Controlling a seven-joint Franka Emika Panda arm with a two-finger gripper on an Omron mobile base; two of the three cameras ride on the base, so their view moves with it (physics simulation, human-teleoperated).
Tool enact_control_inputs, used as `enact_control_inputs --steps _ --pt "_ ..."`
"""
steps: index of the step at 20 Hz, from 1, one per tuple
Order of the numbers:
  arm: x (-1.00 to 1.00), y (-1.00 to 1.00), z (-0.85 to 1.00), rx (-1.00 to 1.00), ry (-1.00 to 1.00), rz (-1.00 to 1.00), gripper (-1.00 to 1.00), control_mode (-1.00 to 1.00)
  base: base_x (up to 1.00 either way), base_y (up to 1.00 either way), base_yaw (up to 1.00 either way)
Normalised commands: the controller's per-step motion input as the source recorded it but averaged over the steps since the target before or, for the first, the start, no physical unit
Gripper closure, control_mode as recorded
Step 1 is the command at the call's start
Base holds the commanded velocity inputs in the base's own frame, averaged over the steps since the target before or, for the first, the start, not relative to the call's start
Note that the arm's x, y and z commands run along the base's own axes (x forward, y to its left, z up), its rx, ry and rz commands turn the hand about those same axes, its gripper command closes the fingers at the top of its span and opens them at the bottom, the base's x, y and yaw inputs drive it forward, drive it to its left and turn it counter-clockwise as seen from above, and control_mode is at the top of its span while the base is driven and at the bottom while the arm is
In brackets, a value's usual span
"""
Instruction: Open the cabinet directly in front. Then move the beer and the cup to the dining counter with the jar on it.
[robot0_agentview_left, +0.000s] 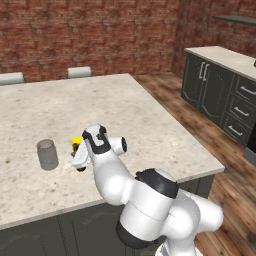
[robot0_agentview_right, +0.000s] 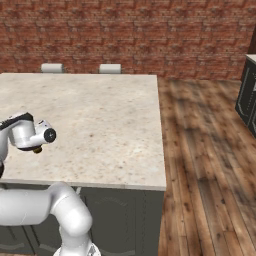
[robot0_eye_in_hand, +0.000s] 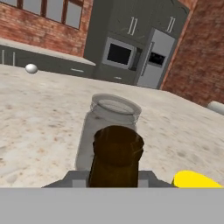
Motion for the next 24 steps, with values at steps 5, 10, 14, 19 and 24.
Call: enact_control_inputs --steps 5,10,14,19,24 --pt "0.00 0.00 0.00 0.00 0.00 0.00 -1.00 -1.00 0.00 0.00 0.00" --pt "0.00 0.00 0.00 0.00 0.00 0.00 -1.00 -1.00 0.00 0.00 0.00" --pt "0.00 0.00 0.00 0.00 0.00 0.00 -1.00 -1.00 0.00 0.00 0.00" --pt "0.00 0.00 0.00 0.00 0.00 0.00 -1.00 -1.00 0.00 0.00 0.00" --pt "0.00 0.00 0.13 0.00 0.00 0.00 -1.00 -1.00 0.00 0.00 0.00"
